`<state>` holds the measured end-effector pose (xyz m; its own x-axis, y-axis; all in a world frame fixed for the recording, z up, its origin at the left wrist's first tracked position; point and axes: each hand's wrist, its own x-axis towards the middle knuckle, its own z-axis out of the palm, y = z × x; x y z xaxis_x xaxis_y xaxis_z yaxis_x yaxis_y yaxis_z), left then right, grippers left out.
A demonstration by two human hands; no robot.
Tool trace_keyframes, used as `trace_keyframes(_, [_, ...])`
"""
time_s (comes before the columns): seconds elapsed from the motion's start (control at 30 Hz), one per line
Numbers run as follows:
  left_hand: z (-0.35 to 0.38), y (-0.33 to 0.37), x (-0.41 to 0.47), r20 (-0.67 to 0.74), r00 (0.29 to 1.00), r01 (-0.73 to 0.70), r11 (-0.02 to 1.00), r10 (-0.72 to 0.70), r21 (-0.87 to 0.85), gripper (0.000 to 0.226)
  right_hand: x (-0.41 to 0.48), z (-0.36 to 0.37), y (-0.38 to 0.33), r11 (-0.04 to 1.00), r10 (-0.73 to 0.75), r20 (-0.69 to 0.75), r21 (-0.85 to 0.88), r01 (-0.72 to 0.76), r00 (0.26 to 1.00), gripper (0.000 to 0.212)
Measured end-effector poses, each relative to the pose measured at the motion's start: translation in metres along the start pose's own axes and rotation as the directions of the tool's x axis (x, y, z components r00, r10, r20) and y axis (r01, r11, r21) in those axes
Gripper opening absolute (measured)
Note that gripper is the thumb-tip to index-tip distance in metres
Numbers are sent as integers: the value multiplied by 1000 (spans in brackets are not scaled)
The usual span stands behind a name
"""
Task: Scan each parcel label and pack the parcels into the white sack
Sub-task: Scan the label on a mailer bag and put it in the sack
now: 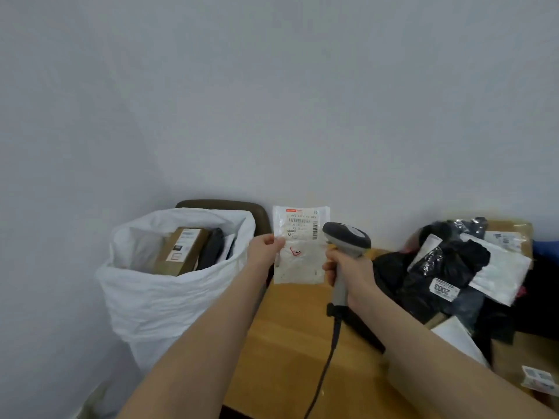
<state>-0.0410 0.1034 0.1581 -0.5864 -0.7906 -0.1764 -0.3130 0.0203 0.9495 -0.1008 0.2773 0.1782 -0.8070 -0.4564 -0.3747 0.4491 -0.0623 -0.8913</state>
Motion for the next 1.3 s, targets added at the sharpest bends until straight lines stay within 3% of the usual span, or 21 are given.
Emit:
trace_keyframes(0.1, [-56,-7,45,-81,997,-13,1000,11,-28,11,26,69,13,1000,26,49,-18,-25,998,5])
trace_keyframes(0.23, [-143,-16,114,-162,986,-37,999,39,13,21,62,168,35,994,100,76,-57,-95,992,4])
trace_keyframes(0.37, [-227,-39,173,-256,966,49,997,-34,53,13,91,247,55,985,167,80,-62,-163,983,7])
trace_keyframes(0.6, [-303,-107,223,-296,923,271,962,-247,44,25,126,308,84,974,197,40,-119,-191,980,6])
trace_keyframes(0.67, [-306,-118,227,-304,930,275,941,-208,199,43,132,315,89,971,205,33,-133,-199,978,6])
trace_keyframes(0.7, [-304,-121,228,-290,948,247,879,-132,407,55,134,318,92,969,212,30,-136,-206,977,6])
trace_keyframes(0.77, [-290,-126,226,-155,987,94,642,39,761,76,139,323,96,965,225,21,-147,-219,974,6])
trace_keyframes(0.87, [-255,-134,222,145,986,-164,415,77,895,79,144,331,103,956,247,-2,-163,-244,969,7])
trace_keyframes(0.97, [-245,-152,228,229,973,-227,270,24,936,74,150,336,110,948,263,-15,-183,-261,965,9])
trace_keyframes(1.1, [-274,-178,244,209,977,-200,206,-27,958,71,159,334,116,950,257,-41,-176,-260,966,14])
trace_keyframes(1.2, [-281,-185,254,210,963,-173,212,-169,962,75,161,331,119,951,262,-50,-156,-266,964,14])
trace_keyframes(1.3, [-278,-183,261,233,947,-183,226,-221,957,74,159,327,119,952,268,-48,-144,-272,962,12])
